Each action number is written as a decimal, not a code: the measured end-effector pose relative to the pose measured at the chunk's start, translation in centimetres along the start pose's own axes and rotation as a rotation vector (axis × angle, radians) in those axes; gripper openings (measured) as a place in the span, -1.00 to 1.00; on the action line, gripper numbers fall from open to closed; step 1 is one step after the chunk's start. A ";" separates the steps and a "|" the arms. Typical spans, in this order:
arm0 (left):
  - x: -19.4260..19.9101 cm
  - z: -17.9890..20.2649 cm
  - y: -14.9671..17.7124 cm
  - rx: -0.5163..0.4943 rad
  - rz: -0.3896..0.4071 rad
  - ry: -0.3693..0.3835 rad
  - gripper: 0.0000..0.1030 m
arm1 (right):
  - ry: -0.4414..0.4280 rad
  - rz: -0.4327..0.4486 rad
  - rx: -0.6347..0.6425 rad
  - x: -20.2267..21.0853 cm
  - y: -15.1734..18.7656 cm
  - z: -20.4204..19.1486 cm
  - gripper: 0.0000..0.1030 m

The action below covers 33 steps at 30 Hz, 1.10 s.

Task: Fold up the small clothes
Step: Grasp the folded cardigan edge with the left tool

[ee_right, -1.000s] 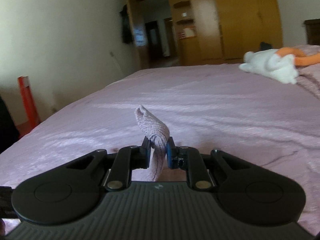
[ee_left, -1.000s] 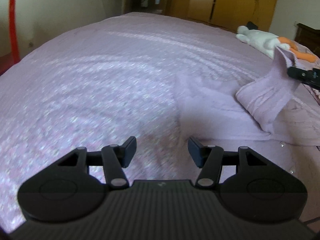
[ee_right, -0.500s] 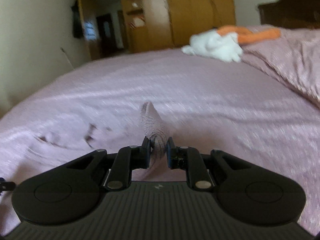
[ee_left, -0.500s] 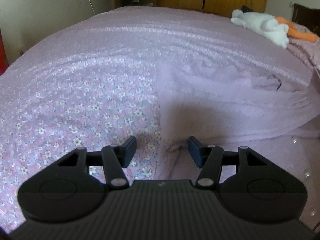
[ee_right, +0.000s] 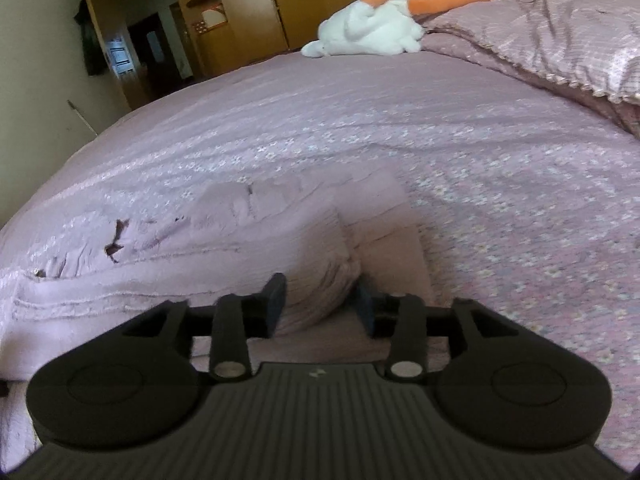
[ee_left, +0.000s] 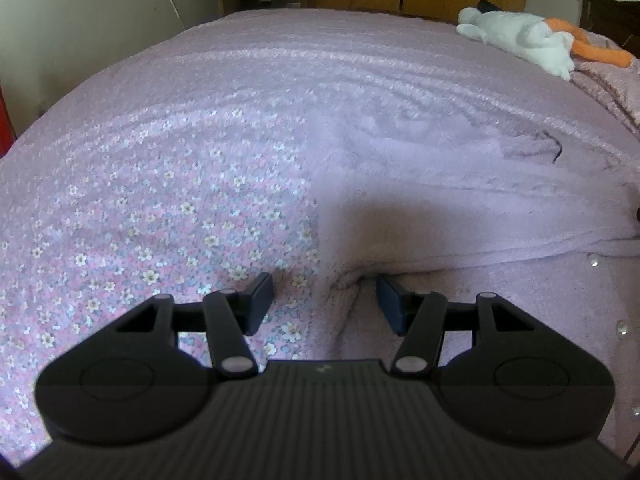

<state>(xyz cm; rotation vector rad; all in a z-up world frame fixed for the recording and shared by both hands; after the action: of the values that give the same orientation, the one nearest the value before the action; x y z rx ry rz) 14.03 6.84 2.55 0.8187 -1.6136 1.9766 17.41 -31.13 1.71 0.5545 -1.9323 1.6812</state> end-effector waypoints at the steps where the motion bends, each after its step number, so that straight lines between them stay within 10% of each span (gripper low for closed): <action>1: 0.2 0.1 -0.2 -0.006 0.008 0.005 0.13 | 0.005 0.006 0.000 0.7 -0.4 0.0 0.08; 19: -7.5 10.6 -11.7 -0.240 0.000 0.181 0.14 | -0.199 -0.073 0.265 -5.1 -9.7 -3.8 0.20; 33: -17.0 15.9 -12.7 -0.480 -0.156 0.278 0.14 | -0.255 -0.178 0.403 -13.7 -11.6 -4.5 0.20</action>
<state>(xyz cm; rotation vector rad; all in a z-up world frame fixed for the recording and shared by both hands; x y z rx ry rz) 37.40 -5.76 1.82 0.4444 -1.6940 1.4321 35.72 -28.78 2.65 1.1063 -1.6468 1.9667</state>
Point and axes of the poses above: each gripper's, at about its wrist camera, not at the fingertips, and x roughly against the way its jaws point, z to its right, y to its underside, the point moved 2 cm from there along -x, roughly the way its jaws point, and after that the axes turned 11 degrees about x, right-handed, at the moved point
